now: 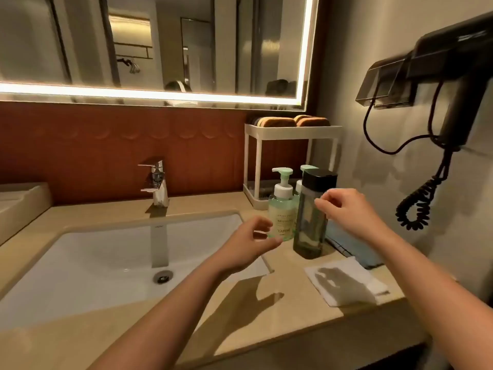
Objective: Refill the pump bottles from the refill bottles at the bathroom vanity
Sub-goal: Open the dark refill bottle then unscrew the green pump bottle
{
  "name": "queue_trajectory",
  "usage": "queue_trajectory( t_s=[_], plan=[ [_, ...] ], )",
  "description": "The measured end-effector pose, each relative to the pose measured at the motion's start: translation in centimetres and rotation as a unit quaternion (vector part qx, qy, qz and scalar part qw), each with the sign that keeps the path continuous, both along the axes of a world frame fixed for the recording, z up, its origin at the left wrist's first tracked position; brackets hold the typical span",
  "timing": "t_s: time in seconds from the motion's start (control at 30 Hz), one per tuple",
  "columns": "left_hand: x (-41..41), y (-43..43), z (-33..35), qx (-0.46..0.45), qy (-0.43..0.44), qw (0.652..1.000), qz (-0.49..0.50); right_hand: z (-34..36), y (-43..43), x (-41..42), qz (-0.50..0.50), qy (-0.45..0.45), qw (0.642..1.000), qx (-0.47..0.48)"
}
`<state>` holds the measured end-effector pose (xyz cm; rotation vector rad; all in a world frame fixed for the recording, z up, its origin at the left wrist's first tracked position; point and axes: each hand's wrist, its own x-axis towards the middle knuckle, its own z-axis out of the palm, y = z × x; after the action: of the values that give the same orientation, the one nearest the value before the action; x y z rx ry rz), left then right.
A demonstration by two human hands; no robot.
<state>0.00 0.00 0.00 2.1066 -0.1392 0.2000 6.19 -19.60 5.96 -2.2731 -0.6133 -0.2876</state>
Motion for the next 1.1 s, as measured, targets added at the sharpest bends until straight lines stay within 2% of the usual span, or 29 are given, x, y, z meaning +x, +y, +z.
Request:
queue_trajectory(
  t_s=[0.1,0.2,0.37,0.47,0.63,0.93,1.1],
  plan=[
    [2.4,-1.5,0.3,-0.03,-0.013,0.999,0.013,0.9,-0.9,2.4,-0.091,-0.099,0.991,0.003],
    [5.1,-3.3,0.4,-0.046,-0.033,0.998,0.021,1.5,-0.9,4.8,-0.125,-0.092,0.987,-0.034],
    [9.0,-5.7,0.3,-0.056,-0.068,0.996,0.022,2.3,0.0,7.4,-0.105,-0.044,0.989,-0.099],
    [10.9,-7.0,0.0,-0.071,-0.082,0.994,0.02,2.8,0.7,8.4,-0.086,-0.048,0.989,-0.107],
    [13.0,-8.0,-0.5,-0.123,-0.091,0.988,0.02,3.3,1.1,9.2,-0.097,-0.075,0.978,-0.169],
    [14.1,-7.7,-1.0,-0.139,-0.122,0.983,-0.006,3.4,1.0,9.0,-0.099,-0.126,0.971,-0.179],
    [13.4,-6.5,-1.0,-0.138,-0.124,0.982,-0.028,3.4,0.8,7.7,-0.019,-0.089,0.987,-0.13]
  ],
)
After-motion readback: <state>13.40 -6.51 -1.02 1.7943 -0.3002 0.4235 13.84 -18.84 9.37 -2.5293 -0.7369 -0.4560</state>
